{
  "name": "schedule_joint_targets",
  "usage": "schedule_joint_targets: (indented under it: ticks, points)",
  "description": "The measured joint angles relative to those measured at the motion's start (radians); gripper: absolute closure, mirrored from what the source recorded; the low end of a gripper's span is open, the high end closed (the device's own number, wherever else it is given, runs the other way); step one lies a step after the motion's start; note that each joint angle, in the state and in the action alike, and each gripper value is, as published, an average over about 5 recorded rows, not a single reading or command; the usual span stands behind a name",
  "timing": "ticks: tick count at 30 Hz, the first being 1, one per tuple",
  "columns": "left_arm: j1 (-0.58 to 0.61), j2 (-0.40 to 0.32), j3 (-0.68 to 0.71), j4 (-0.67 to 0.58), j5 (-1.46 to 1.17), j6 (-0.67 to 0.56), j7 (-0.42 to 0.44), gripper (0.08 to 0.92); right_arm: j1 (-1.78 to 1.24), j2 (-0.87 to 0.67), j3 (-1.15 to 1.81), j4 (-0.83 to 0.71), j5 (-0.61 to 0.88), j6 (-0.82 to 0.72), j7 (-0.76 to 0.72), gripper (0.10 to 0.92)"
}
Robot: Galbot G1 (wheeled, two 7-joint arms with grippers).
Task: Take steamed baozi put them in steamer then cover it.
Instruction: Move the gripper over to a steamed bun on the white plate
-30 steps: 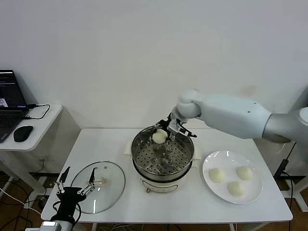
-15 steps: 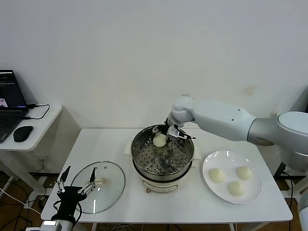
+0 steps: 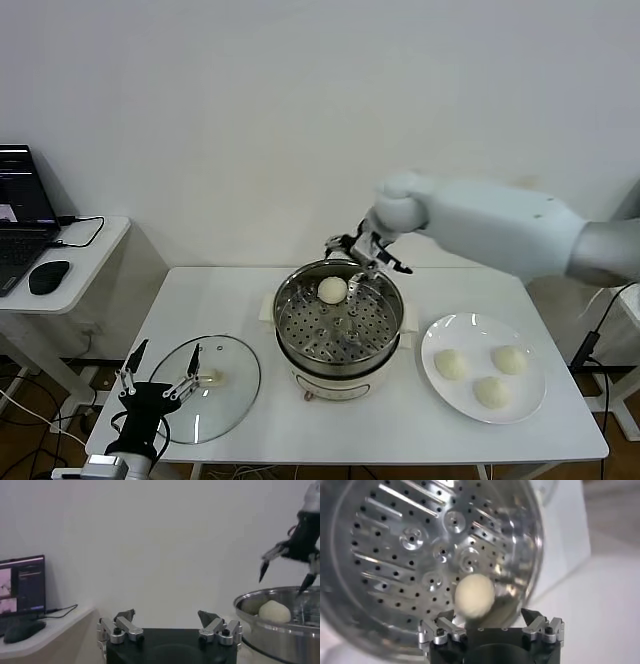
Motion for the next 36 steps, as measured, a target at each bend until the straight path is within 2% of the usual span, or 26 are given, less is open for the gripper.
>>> schedule_joint_targets:
  ticks: [8, 17, 25, 36]
  points:
    - [-0.004, 0.017, 0.001, -0.003, -0.003, 0.004, 0.001, 0.177, 0.01, -0.264, -0.015, 0.162, 0.048, -0.146, -0.03, 0.203]
    - [-0.002, 0.011, 0.01, -0.006, 0.003, 0.008, 0.0, 0.177, -0.134, -0.452, 0.023, 0.229, 0.001, -0.2, -0.026, 0.203]
    - [0.0, -0.003, 0.011, -0.002, 0.007, 0.008, 0.0, 0.177, -0.355, -0.498, 0.146, 0.23, -0.071, -0.224, -0.018, 0.203]
    - [0.007, -0.013, -0.003, 0.001, 0.008, 0.008, -0.001, 0.177, -0.585, -0.47, 0.287, 0.175, -0.147, -0.238, 0.012, 0.203]
